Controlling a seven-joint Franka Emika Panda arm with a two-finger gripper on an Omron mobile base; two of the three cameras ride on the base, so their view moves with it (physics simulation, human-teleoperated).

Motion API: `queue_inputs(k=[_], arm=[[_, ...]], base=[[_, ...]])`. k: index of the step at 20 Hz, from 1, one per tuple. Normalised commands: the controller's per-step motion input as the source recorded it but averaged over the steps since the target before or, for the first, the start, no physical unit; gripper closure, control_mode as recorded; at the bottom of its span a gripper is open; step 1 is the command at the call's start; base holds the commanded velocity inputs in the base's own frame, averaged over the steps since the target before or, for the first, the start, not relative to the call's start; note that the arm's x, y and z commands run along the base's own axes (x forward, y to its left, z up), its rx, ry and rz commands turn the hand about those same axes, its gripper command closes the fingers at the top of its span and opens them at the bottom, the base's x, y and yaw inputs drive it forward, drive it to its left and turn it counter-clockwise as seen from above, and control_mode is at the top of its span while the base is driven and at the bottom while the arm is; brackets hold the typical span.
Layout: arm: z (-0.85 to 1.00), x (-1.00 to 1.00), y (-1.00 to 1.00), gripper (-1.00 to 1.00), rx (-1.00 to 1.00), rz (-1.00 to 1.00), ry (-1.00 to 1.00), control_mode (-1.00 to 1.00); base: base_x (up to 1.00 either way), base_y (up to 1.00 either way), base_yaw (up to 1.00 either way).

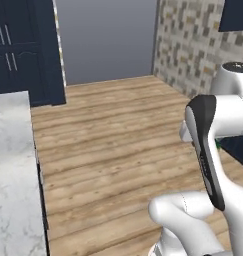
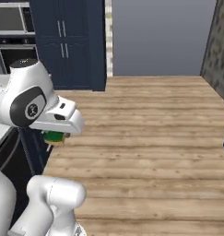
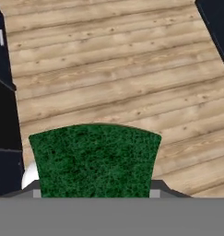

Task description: Pick up the bar soap and sponge from the sink, and place them back in the cabinet, and close the cabinet doors.

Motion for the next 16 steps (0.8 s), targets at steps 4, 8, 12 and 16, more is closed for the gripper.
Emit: queue_inputs(k=[4, 8, 12, 16], arm=[[0.0, 0.0, 0.0, 1.0, 0.0, 0.0, 0.0, 1.0], [0.0, 0.0, 0.0, 1.0, 0.0, 0.0, 0.0, 1.0], [0.0, 0.0, 0.0, 1.0, 0.0, 0.0, 0.0, 1.0], [0.0, 0.0, 0.0, 1.0, 0.0, 0.0, 0.0, 1.0]], base=[[0.69, -0.35, -0.27], [0.78, -0.36, -0.27], [0.78, -0.27, -0.28], [0.77, -0.09, -0.29]])
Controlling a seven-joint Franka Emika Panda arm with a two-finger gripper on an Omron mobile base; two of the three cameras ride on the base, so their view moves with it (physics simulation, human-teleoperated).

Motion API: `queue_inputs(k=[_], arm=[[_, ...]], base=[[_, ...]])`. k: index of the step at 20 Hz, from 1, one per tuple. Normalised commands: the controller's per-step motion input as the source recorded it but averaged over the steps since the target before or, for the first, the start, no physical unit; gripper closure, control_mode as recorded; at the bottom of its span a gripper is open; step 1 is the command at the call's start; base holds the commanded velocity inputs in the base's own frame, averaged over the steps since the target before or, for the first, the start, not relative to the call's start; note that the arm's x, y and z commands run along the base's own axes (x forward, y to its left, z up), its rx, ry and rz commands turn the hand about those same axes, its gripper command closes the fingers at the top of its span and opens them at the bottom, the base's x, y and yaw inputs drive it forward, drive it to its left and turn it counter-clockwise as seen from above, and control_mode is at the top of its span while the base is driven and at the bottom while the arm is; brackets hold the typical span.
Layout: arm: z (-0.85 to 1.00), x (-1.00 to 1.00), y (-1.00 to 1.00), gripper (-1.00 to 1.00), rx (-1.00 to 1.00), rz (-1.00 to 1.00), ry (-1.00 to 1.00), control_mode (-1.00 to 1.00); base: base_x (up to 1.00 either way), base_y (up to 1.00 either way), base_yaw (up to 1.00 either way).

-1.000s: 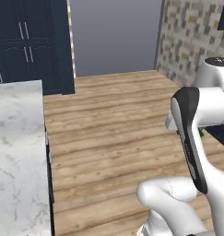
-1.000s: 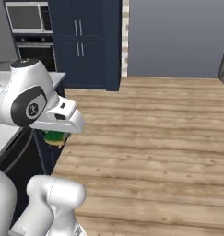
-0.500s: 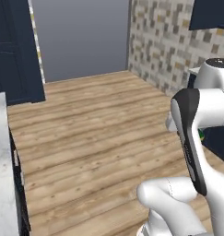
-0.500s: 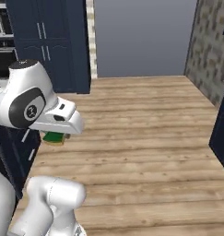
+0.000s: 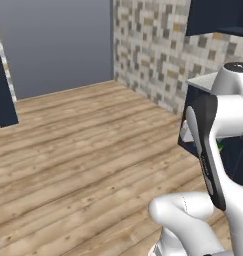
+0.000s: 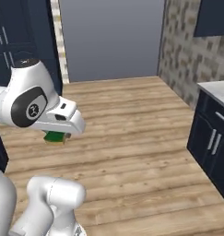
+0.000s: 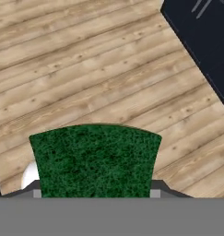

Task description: Pick up the bar soap and sponge from the sink, and place them back in the cabinet, and close the cabinet doors.

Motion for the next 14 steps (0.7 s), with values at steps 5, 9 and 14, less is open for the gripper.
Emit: queue_inputs(k=[5, 9, 14], arm=[[0.0, 0.0, 0.0, 1.0, 0.0, 0.0, 0.0, 1.0], [0.0, 0.0, 0.0, 1.0, 0.0, 0.0, 0.0, 1.0], [0.0, 0.0, 0.0, 1.0, 0.0, 0.0, 0.0, 1.0]], base=[[0.59, 0.0, -0.38], [0.51, 0.07, -0.42], [0.56, 0.25, -0.43]])
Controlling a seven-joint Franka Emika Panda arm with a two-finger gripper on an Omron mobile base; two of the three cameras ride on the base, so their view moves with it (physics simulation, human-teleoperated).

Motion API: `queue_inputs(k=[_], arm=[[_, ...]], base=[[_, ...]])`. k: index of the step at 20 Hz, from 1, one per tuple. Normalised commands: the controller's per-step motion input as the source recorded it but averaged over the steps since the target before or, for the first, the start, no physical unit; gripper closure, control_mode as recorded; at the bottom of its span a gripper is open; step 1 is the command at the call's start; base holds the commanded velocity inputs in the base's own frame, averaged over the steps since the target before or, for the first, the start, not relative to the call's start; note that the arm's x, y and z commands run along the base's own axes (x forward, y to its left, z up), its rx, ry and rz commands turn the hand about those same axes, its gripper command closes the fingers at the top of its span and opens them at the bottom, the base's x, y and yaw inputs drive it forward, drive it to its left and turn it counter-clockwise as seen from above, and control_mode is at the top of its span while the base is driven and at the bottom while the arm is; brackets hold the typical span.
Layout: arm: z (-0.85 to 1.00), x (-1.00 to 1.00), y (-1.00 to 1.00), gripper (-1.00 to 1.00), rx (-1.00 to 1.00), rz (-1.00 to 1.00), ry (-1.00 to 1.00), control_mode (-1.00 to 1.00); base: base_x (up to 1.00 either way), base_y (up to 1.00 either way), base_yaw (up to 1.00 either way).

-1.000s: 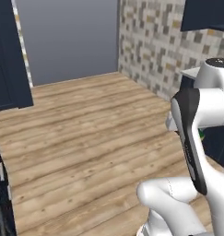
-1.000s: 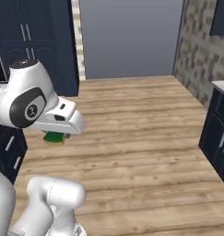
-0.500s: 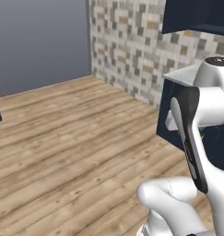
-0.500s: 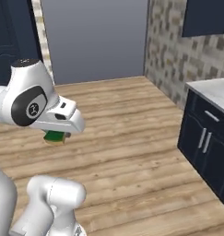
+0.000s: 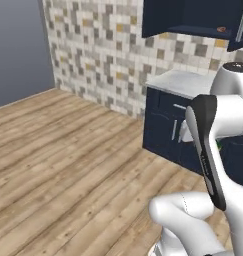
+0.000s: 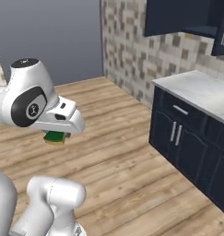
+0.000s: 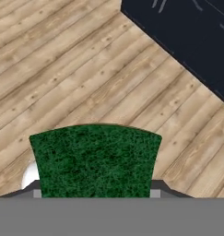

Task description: Pick up the bar soap and sponge from the sink, and place them back in the cabinet, and close the cabinet doors.

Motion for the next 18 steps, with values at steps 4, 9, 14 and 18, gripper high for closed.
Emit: queue_inputs(k=[4, 9, 14, 18], arm=[[0.0, 0.0, 0.0, 1.0, 0.0, 0.0, 0.0, 1.0], [0.0, 0.0, 0.0, 1.0, 0.0, 0.0, 0.0, 1.0], [0.0, 0.0, 0.0, 1.0, 0.0, 0.0, 0.0, 1.0], [0.0, 0.0, 0.0, 1.0, 0.0, 0.0, 0.0, 1.0]], base=[[0.67, 0.3, -0.41], [0.75, 0.46, -0.39], [0.72, 0.51, -0.37], [0.76, 0.45, -0.37]])
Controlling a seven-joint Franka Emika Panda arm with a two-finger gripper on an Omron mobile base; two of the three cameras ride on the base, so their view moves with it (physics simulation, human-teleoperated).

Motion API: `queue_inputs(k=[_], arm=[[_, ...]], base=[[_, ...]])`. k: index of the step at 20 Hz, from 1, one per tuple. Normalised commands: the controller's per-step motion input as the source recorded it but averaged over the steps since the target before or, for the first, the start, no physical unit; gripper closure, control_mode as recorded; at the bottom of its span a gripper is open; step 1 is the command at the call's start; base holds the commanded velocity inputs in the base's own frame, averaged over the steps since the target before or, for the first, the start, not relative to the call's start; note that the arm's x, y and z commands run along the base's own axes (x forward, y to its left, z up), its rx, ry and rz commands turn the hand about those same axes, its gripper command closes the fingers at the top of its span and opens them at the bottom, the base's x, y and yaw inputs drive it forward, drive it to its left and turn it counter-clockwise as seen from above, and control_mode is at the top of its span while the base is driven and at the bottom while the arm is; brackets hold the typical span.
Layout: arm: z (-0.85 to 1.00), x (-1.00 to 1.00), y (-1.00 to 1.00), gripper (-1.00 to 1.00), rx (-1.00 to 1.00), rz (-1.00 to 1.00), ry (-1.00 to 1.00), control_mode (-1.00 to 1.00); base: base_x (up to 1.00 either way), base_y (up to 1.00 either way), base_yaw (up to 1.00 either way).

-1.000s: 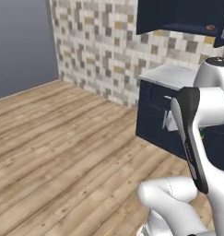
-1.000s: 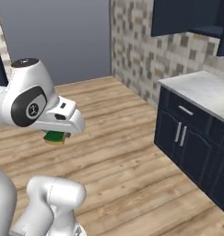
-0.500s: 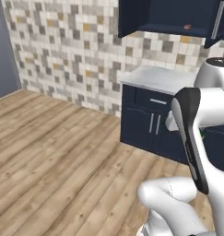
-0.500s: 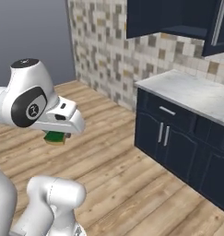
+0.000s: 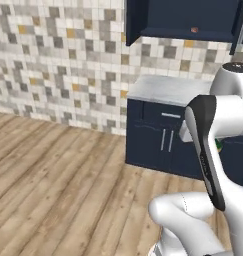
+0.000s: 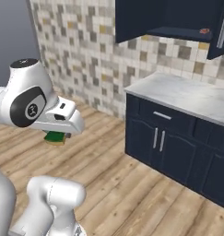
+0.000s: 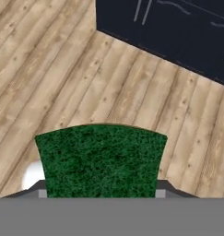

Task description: Pick up the bar soap and sponge from the sink, and place them back in the cabinet, and close the cabinet doors.

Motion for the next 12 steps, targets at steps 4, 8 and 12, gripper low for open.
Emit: queue_inputs(k=[4, 8, 12], arm=[[0.0, 0.0, 0.0, 1.0, 0.0, 0.0, 0.0, 1.0], [0.0, 0.0, 0.0, 1.0, 0.0, 0.0, 0.0, 1.0], [0.0, 0.0, 0.0, 1.0, 0.0, 0.0, 0.0, 1.0]], base=[[0.76, 0.39, -0.37], [0.78, 0.38, -0.37], [0.74, 0.38, -0.36]])
